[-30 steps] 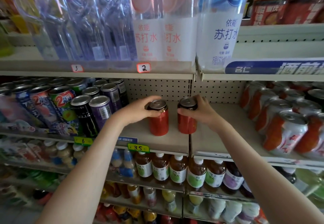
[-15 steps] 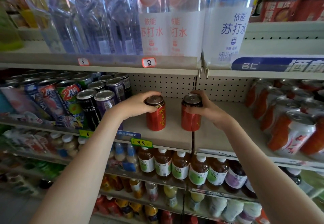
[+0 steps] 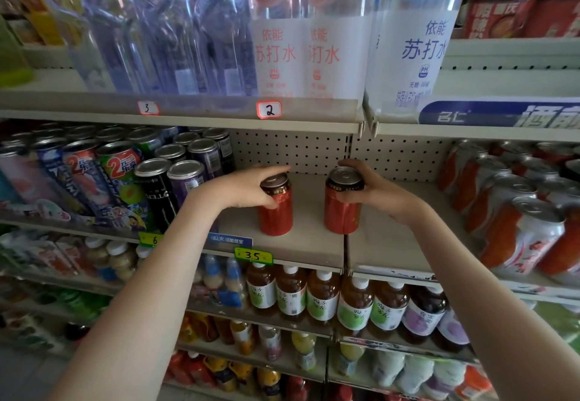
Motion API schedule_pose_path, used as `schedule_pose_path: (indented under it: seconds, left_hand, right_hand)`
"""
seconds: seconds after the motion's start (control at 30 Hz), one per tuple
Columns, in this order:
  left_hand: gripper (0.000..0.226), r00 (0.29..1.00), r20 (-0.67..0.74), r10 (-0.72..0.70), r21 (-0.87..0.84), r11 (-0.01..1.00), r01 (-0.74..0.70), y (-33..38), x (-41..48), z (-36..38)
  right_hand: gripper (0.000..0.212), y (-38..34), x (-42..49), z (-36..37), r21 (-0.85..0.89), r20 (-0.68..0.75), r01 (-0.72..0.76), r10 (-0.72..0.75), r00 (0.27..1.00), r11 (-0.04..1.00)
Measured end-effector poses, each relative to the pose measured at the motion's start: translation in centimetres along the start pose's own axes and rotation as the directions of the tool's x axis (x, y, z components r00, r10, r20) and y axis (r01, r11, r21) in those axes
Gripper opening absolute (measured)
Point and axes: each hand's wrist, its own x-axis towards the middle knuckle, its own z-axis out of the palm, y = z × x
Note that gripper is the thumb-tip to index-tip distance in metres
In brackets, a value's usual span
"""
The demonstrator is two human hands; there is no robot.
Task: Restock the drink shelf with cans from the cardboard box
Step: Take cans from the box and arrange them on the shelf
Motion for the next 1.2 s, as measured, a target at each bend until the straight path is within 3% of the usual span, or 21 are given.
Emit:
schedule_pose_path:
  seconds: [0.1,0.2,0.33,0.47,0.57,0.77,1.03,1.2]
  left_hand:
    - [0.062,0.983,-0.185,0.013,0.074,0.997,0.000,-0.2,0.6,0.0]
    - [0.075,0.950,-0.310,-0.045,0.232,0.965,0.121,0.2,1.2,0.7]
    - [0.088,0.955,-0.273,-0.118,0.264,0.945,0.192,0.7,1.5,0.8]
    - [0.086,0.986,-0.044,-0.162,0.095,0.982,0.165,0.3,0.6,-0.1]
    - [0.065,0.983,-0.154,-0.098,0.057,0.993,0.107,-0.2,0.7,0.0]
    - [0.045,0.980,-0.186,-0.076,-0.325,0.946,0.011,-1.1,2.7,0.3]
    - [0.060,0.982,-0.168,-0.089,-0.394,0.919,0.016,-1.5,6.5,-0.4]
    - [0.062,0.977,-0.177,-0.120,-0.369,0.928,0.047,-2.3,6.5,0.1]
  right_hand:
    - [0.071,-0.3,0.2,-0.3,-0.075,-0.012,0.007,-0.008,1.000,0.997]
    - [0.069,-0.7,0.2,-0.4,-0.147,-0.025,0.001,-0.005,1.000,0.989]
    - [0.074,-1.3,0.1,-0.4,-0.225,-0.016,-0.006,0.003,1.000,0.974]
    - [0.072,-1.2,0.2,-0.8,-0.258,0.068,-0.025,0.044,0.997,0.966]
    - [0.067,-1.2,0.2,-0.9,-0.265,0.094,-0.026,0.052,0.994,0.964]
    - [0.051,-1.6,0.7,-0.8,-0.269,0.039,0.020,-0.010,0.999,0.963]
    - [0.050,-1.8,2.7,0.4,-0.197,-0.050,0.023,-0.033,0.998,0.980]
    - [0.054,-3.3,4.1,0.1,-0.301,0.076,-0.046,0.072,0.995,0.953]
